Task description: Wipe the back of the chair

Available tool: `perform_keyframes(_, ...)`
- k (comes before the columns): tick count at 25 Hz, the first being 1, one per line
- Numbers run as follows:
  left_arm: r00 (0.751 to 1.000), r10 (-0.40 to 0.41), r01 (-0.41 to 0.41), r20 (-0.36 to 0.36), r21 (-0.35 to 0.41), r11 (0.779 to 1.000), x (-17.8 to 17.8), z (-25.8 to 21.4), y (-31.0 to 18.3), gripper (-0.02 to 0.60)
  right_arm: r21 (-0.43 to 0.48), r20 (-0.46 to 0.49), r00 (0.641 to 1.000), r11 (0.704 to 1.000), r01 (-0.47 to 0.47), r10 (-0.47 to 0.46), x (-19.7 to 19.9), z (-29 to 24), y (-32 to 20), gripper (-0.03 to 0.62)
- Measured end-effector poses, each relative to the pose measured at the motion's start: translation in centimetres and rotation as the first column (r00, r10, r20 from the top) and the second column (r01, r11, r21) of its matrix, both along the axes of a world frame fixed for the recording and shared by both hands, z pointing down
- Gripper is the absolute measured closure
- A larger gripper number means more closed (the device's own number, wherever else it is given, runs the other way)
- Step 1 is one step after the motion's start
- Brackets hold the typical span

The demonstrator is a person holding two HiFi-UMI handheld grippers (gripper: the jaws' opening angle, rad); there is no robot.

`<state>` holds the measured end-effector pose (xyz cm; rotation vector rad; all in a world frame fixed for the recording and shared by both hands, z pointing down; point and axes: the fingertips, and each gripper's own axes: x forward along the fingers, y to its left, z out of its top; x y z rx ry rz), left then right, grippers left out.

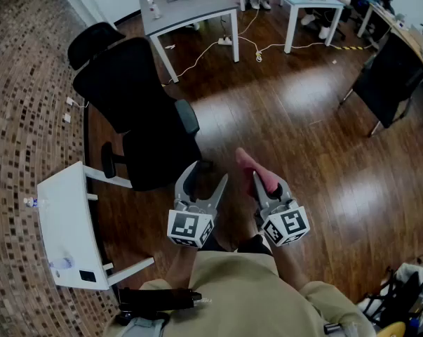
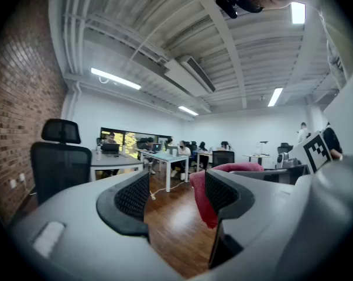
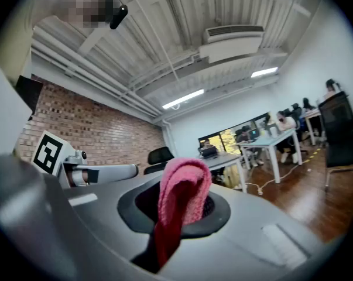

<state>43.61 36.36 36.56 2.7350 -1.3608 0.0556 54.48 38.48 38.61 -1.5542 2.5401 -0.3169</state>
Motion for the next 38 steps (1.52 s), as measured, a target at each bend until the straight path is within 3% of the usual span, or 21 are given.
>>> perform_keyframes(7, 0.973, -0.231, 0.232, -0.03, 0.062, 0.971, -18.4, -2.3, -2.1, 0.318, 0.03, -0.019, 0.982, 0.982, 0.188, -0.188, -17.3, -2.3, -4.1, 0.562)
perform_keyframes(13, 0.941, -0.337, 0.338, -0.025, 0.092, 0.937, -33.5, -2.7, -2.3, 0.318, 0.045, -0.008, 0.959, 0.958, 0.285, -0.285, -32.1, -1.6, -7.6, 0.562)
perform_keyframes(17, 0.928, -0.369, 0.371, -0.041, 0.089, 0.924, -39.8, -2.9, -4.2, 0.318, 0.052, -0.018, 0.952, 0.95, 0.307, -0.307, -38.2, -2.5, -9.7, 0.562)
perform_keyframes(22, 0.925, -0.373, 0.377, -0.071, 0.061, 0.924, -43.5, -2.1, -6.6, 0.318, 0.015, -0.045, 0.948, 0.948, 0.317, -0.316, -41.7, -2.0, -11.6, 0.562)
perform_keyframes(28, 0.937, -0.337, 0.341, -0.095, 0.031, 0.939, -44.0, -0.8, -11.5, 0.318, -0.006, -0.045, 0.96, 0.961, 0.276, -0.276, -42.0, -1.1, -16.6, 0.562)
perform_keyframes(35, 0.937, -0.34, 0.344, -0.081, 0.044, 0.938, -45.5, -0.6, -22.9, 0.318, -0.011, -0.014, 0.962, 0.962, 0.274, -0.274, -43.1, -0.1, -28.1, 0.562)
perform_keyframes(38, 0.931, -0.36, 0.363, -0.058, 0.054, 0.93, -46.0, -0.7, -29.0, 0.318, -0.053, -0.008, 0.952, 0.951, 0.306, -0.307, -44.2, 0.7, -34.4, 0.562)
